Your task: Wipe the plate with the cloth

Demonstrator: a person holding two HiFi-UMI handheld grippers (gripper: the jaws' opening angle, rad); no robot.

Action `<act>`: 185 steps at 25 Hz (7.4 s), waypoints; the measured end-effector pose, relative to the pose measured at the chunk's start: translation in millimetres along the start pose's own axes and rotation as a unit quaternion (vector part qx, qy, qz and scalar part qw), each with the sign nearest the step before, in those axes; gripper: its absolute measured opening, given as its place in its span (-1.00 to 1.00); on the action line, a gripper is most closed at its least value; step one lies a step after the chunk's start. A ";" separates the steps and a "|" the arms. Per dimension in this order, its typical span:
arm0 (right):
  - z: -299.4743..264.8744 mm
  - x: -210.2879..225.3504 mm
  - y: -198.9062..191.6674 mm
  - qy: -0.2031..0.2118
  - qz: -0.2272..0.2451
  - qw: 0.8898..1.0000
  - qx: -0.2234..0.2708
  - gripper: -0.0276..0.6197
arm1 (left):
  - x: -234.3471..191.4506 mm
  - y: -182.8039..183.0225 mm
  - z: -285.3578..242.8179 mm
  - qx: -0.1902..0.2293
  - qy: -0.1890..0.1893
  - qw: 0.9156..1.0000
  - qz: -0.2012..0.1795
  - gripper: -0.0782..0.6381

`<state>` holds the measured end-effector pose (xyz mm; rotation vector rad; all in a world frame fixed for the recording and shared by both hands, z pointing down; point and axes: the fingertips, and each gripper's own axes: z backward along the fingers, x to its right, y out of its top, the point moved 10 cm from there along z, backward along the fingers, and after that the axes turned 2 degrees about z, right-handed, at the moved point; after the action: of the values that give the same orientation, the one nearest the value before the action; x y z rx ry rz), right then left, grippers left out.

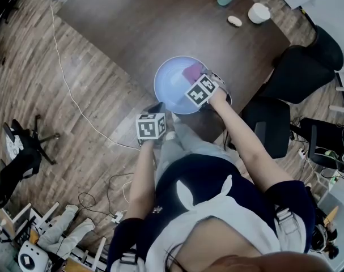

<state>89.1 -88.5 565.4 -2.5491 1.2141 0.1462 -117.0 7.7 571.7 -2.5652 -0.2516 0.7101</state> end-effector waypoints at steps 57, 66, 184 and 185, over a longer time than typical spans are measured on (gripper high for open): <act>4.1 -77.7 16.5 0.219 -0.147 0.961 0.088 -0.47 | 1.1 -7.0 4.1 0.020 0.002 0.999 0.030 -0.77; 7.7 -81.6 16.9 0.245 -0.142 0.955 0.090 -0.47 | 2.4 -11.4 3.8 0.023 0.014 0.999 0.019 -0.77; 150.9 -89.8 -49.3 0.097 -0.178 0.916 0.345 -0.92 | 82.3 17.8 100.2 0.165 -0.107 0.980 -0.007 -0.77; 153.8 -92.5 -51.7 0.095 -0.180 0.916 0.347 -0.92 | 84.1 15.8 101.8 0.164 -0.109 0.980 -0.010 -0.77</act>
<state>76.7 60.0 452.8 -2.1108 0.6521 -0.5341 -98.1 57.6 449.9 -2.1721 -0.2097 0.9425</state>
